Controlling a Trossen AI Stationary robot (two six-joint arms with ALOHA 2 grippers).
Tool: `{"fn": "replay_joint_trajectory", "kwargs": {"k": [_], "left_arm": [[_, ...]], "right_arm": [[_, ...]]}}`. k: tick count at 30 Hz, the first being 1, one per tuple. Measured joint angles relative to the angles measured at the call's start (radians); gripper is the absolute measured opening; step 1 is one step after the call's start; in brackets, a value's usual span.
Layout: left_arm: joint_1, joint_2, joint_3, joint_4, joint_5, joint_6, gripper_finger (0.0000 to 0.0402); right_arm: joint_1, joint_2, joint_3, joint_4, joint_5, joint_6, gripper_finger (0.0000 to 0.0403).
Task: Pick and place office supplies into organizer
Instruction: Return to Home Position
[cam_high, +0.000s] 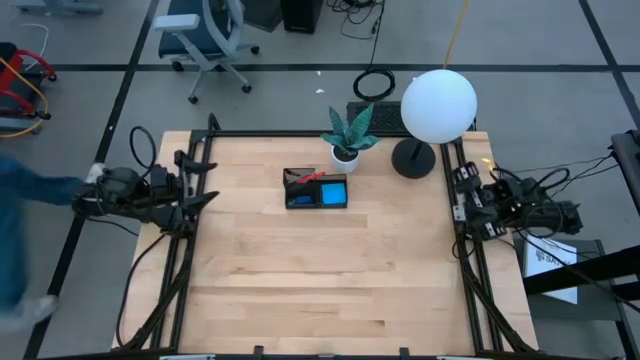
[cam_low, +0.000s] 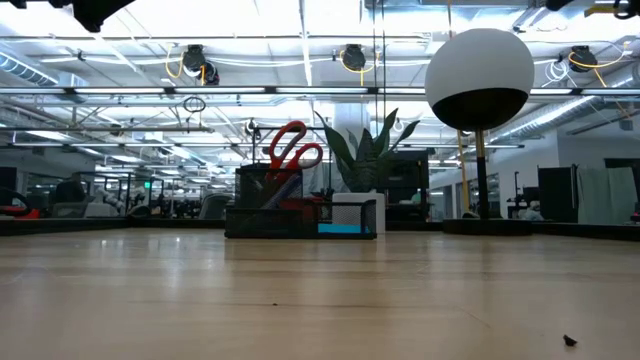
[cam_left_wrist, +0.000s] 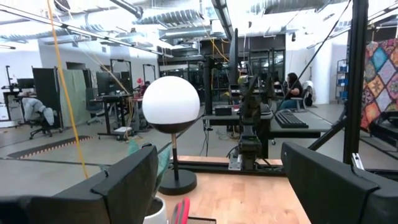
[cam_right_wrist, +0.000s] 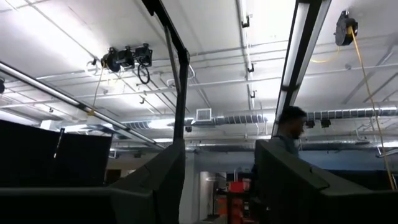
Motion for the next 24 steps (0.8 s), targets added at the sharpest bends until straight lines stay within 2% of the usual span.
{"fn": "replay_joint_trajectory", "kwargs": {"k": [3,9,16,24], "left_arm": [[0.000,-0.031,0.000,-0.028,0.000,0.000,0.0347],[0.000,-0.105,0.002,-0.069,0.020,-0.011,0.0347],[0.000,-0.104,0.005,-0.068,0.039,-0.006,0.0347],[0.000,-0.104,0.005,-0.062,0.032,-0.035,0.0347]], "right_arm": [[0.000,-0.056,0.000,-0.036,-0.010,0.001,0.0187],[0.000,-0.055,0.000,-0.010,-0.074,0.000,0.0187],[0.000,-0.054,0.001,-0.016,-0.074,0.003,0.0187],[0.000,-0.054,-0.003,-0.048,0.014,-0.017,0.0187]]}}
